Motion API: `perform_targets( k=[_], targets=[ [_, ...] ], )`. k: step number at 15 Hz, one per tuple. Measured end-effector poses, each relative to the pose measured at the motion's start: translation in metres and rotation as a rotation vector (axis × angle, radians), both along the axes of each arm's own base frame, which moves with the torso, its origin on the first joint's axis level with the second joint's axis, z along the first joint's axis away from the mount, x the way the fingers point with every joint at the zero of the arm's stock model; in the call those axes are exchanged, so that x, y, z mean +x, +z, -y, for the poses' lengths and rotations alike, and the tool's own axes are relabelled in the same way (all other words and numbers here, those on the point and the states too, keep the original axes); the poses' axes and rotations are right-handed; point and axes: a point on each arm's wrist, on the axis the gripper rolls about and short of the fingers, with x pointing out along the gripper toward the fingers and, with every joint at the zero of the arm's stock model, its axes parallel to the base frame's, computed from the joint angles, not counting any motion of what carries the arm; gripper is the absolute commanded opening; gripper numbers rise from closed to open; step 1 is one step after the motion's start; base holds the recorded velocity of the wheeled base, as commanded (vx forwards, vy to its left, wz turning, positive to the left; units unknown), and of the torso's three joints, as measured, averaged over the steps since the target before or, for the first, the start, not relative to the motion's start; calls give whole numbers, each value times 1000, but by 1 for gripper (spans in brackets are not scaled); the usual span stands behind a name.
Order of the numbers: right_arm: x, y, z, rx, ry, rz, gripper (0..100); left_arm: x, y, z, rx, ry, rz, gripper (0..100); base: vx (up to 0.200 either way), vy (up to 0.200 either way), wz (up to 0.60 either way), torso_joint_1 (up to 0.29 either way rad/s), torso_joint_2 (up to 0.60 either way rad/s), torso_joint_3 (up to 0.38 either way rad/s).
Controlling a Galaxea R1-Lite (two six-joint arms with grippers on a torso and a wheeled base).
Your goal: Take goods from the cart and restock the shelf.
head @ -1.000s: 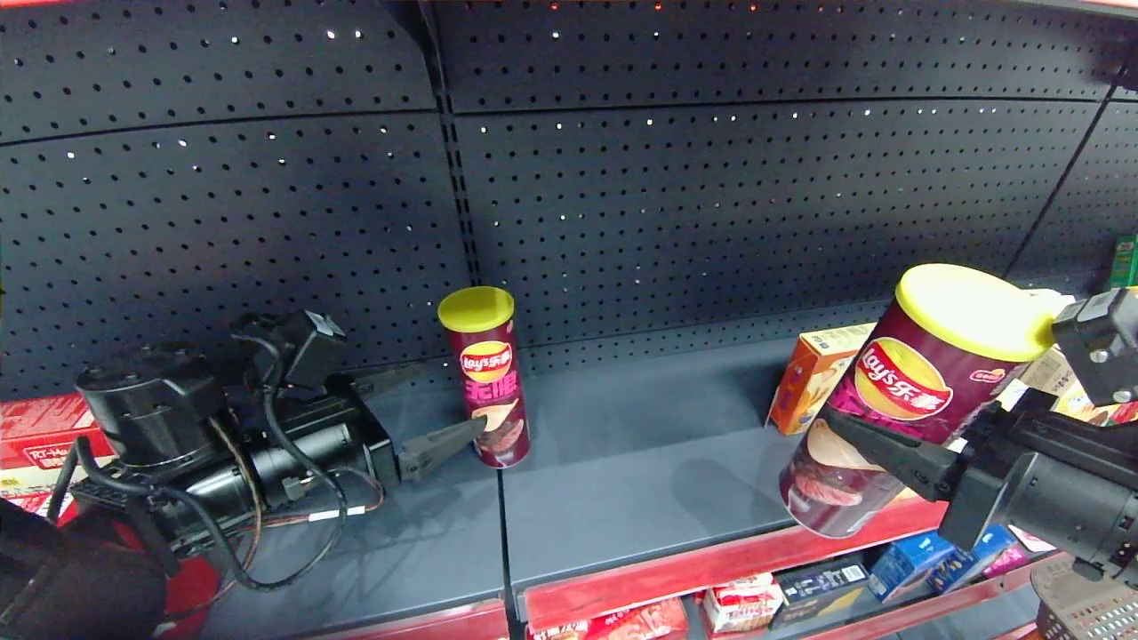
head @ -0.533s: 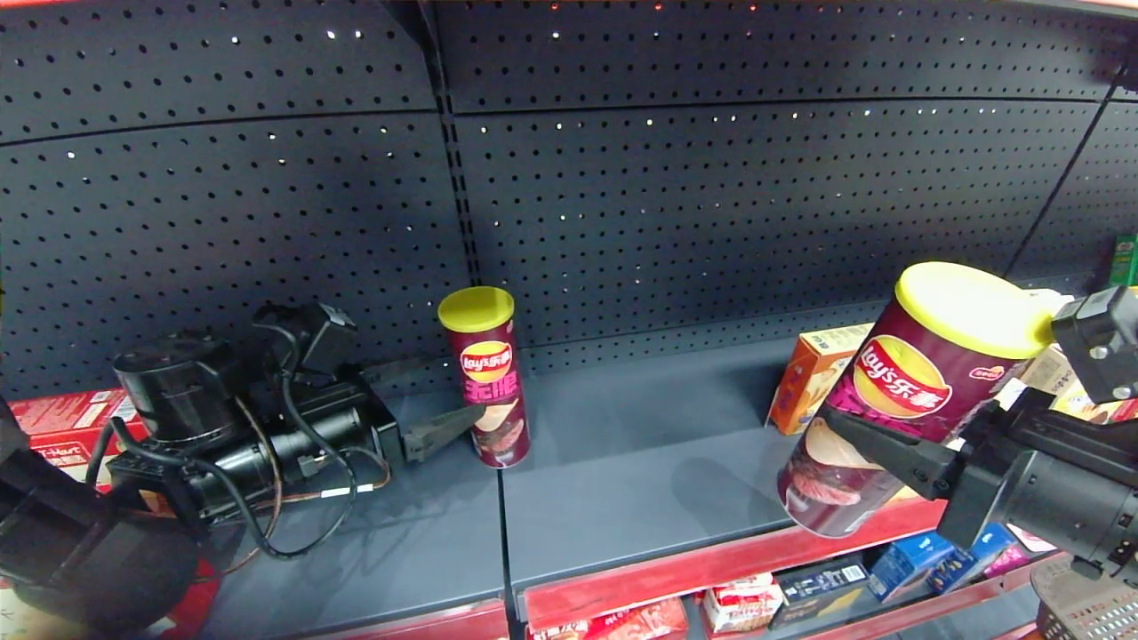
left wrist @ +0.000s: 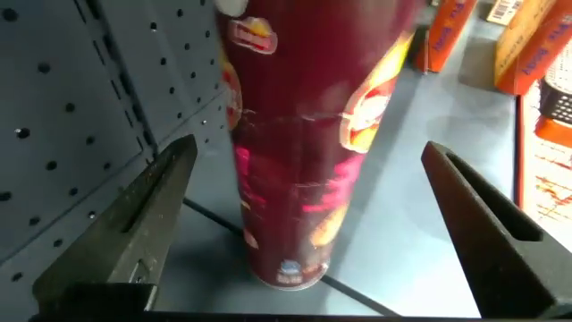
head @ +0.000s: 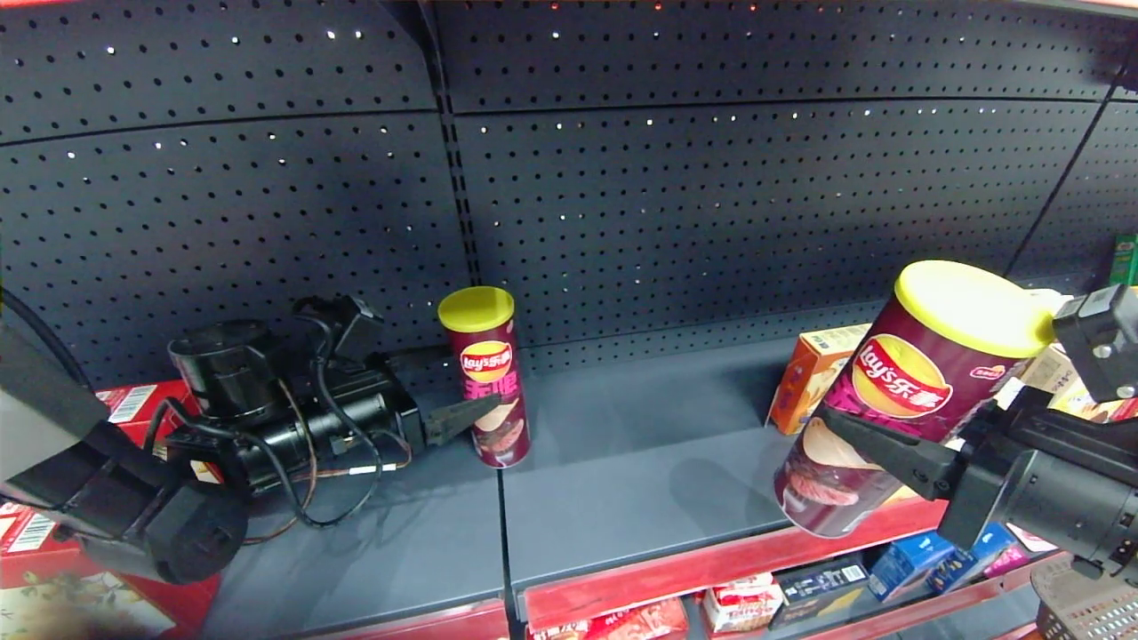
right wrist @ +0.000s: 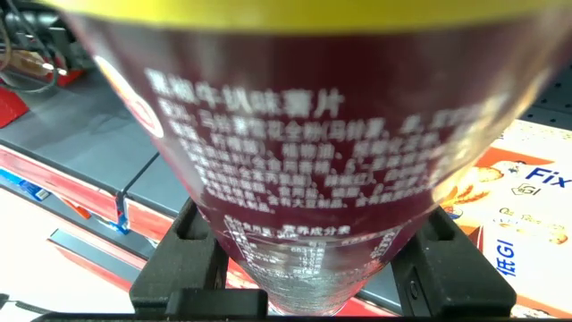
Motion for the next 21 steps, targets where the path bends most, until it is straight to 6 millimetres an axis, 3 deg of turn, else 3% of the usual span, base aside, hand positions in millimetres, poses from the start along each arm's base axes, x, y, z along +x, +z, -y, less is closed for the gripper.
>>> perform_targets(
  k=[14,15,21],
  targets=[
    [2,-3,-1,-7,1,-13,0,21,-10,8,-6,-60,-3,100,0,0,0,0,0,0],
    [2,-4,-1,-7,0,-14,0,21,-9,8,-6,-61,-1,0,0,0,0,0,0,0],
    [1,-4,-1,-8,1,-17,0,18,-9,14,-8,-67,-11,0,0,0,0,0,0,0]
  ],
)
